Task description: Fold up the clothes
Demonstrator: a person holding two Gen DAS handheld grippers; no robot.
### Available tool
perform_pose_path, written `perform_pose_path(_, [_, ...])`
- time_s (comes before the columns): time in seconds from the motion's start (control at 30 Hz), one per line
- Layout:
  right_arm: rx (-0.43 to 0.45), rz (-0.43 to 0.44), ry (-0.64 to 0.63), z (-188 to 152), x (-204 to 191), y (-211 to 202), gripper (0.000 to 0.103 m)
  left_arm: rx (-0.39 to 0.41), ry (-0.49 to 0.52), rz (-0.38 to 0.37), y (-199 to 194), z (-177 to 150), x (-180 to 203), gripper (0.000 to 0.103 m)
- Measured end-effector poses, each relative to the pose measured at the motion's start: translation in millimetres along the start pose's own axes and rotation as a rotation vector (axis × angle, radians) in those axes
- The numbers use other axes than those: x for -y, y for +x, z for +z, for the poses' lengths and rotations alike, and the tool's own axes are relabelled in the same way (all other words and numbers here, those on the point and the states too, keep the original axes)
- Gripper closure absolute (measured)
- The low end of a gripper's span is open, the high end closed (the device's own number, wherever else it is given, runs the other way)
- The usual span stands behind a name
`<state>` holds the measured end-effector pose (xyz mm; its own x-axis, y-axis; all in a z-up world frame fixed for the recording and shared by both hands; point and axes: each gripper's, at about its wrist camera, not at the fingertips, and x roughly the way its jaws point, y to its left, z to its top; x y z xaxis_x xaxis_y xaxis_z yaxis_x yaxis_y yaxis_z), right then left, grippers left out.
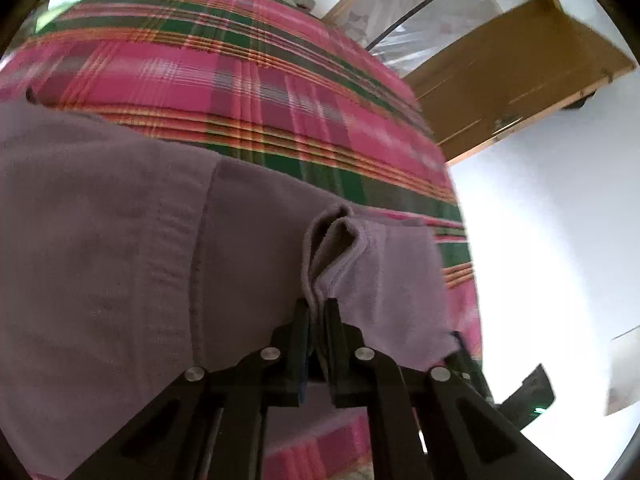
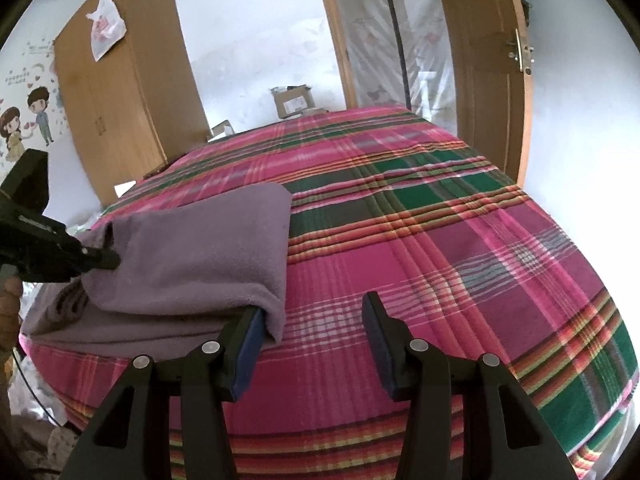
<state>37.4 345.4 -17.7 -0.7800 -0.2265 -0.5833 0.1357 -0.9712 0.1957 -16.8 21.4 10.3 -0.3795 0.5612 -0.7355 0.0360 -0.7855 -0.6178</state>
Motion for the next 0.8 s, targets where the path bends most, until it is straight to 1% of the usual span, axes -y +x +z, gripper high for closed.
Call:
perform_pose_path(0.07, [0.000, -0.004, 0.008, 0, 2, 0, 0.053, -0.005, -0.028, -0.050, -5, -2, -4, 0.096])
perform_pose_path(0.1, [0.000, -0.004, 0.013, 0, 2, -1, 0.053, -0.011, -0.041, -0.055, -3, -1, -7, 0.096])
perform_pose_path(0.17, [0.000, -0.004, 0.015, 0, 3, -1, 0.053, -0.044, -0.060, -0.047, 4, -5, -12, 0.096])
perform_pose_path(0.23, [0.000, -0.010, 0.012, 1, 2, -2, 0.053, -0.059, -0.077, -0.040, 7, -8, -17, 0.096])
perform_pose_path(0.43, [-0.016, -0.027, -0.022, 1, -1, -2, 0.052, -0.044, -0.041, 0.013, 6, -9, -10, 0.094])
perform_pose_path(0.5, [-0.025, -0.040, -0.038, 1, -2, -4, 0.052, -0.028, -0.038, 0.048, 4, -10, -8, 0.094])
perform_pose_path(0.63, [-0.027, -0.059, -0.081, 1, -4, -15, 0.052, 0.042, 0.006, 0.087, -14, -11, -4, 0.093])
perform_pose_path(0.7, [-0.010, -0.062, -0.102, 2, -5, -25, 0.052, 0.080, 0.015, 0.079, -23, -9, -1, 0.093])
perform_pose_path(0.8, [0.040, -0.021, -0.089, 7, -7, -40, 0.052, 0.097, 0.039, 0.078, -26, -4, 7, 0.092])
